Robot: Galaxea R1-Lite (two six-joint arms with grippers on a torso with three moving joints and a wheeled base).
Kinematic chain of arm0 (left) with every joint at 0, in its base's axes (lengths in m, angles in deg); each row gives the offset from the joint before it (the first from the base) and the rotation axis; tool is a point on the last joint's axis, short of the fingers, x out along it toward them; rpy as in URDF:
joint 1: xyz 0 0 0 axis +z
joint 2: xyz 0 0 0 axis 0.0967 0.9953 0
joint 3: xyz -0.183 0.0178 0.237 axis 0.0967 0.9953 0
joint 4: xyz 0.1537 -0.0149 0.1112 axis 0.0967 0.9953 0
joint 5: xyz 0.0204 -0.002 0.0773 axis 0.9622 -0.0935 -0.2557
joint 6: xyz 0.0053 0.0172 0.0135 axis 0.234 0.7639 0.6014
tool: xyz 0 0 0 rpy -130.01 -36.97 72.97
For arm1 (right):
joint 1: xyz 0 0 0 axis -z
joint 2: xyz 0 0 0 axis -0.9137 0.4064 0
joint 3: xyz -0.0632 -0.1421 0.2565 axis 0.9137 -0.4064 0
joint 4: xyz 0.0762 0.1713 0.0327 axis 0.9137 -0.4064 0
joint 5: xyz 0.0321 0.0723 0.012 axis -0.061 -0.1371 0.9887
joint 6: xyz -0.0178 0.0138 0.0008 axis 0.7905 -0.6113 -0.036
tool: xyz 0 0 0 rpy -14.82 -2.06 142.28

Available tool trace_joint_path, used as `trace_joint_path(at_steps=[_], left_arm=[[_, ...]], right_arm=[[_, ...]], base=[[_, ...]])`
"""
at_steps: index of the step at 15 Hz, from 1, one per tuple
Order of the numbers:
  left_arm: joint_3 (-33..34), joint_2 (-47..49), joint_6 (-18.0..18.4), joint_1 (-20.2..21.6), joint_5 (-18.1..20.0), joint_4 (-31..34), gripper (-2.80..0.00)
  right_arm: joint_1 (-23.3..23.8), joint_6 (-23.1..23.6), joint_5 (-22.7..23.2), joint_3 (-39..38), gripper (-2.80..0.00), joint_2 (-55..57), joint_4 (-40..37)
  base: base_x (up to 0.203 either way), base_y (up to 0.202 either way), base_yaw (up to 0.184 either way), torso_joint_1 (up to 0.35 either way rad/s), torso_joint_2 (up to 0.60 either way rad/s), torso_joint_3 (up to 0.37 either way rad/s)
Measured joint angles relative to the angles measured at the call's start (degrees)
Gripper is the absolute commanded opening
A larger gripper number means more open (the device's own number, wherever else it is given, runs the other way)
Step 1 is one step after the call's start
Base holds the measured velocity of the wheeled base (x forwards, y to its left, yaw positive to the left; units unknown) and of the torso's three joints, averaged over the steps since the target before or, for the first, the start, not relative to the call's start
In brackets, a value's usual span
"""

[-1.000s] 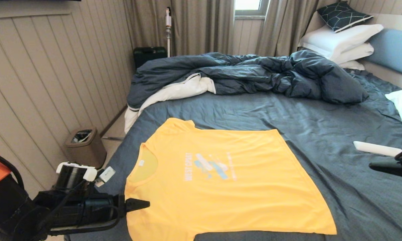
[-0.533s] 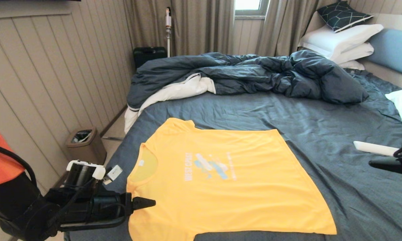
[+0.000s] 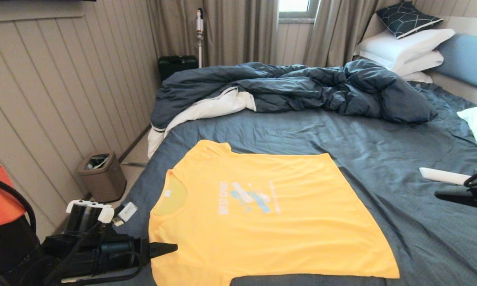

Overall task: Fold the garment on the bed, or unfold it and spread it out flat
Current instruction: Fold the yellow T-shirt

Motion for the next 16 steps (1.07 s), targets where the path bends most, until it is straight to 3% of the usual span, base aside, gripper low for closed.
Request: trace_joint_path(at_steps=[5, 6, 7, 16], left_arm=[[-1.7, 1.3, 0.0, -0.2, 0.1, -0.1, 0.00], [-1.9, 1.5, -0.1, -0.2, 0.1, -0.1, -2.21], [-2.0, 1.6, -0.1, -0.2, 0.0, -0.2, -2.80], [0.7, 1.9, 0.6, 0.0, 0.1, -1.9, -2.80]], right_arm=[[-0.1, 0.0, -0.1, 0.3, -2.80, 0.9, 0.0], [-0.1, 0.0, -0.1, 0.5, -2.80, 1.1, 0.0], [-0.1, 0.0, -0.1, 0.7, -2.80, 1.3, 0.0], [0.3, 0.8, -0.5, -0.2, -2.80, 1.7, -0.1]], base=[[0.000, 0.000, 0.000, 0.000, 0.00, 0.000], [0.000, 0.000, 0.000, 0.000, 0.00, 0.000], [0.000, 0.000, 0.000, 0.000, 0.00, 0.000], [0.000, 0.000, 0.000, 0.000, 0.00, 0.000]])
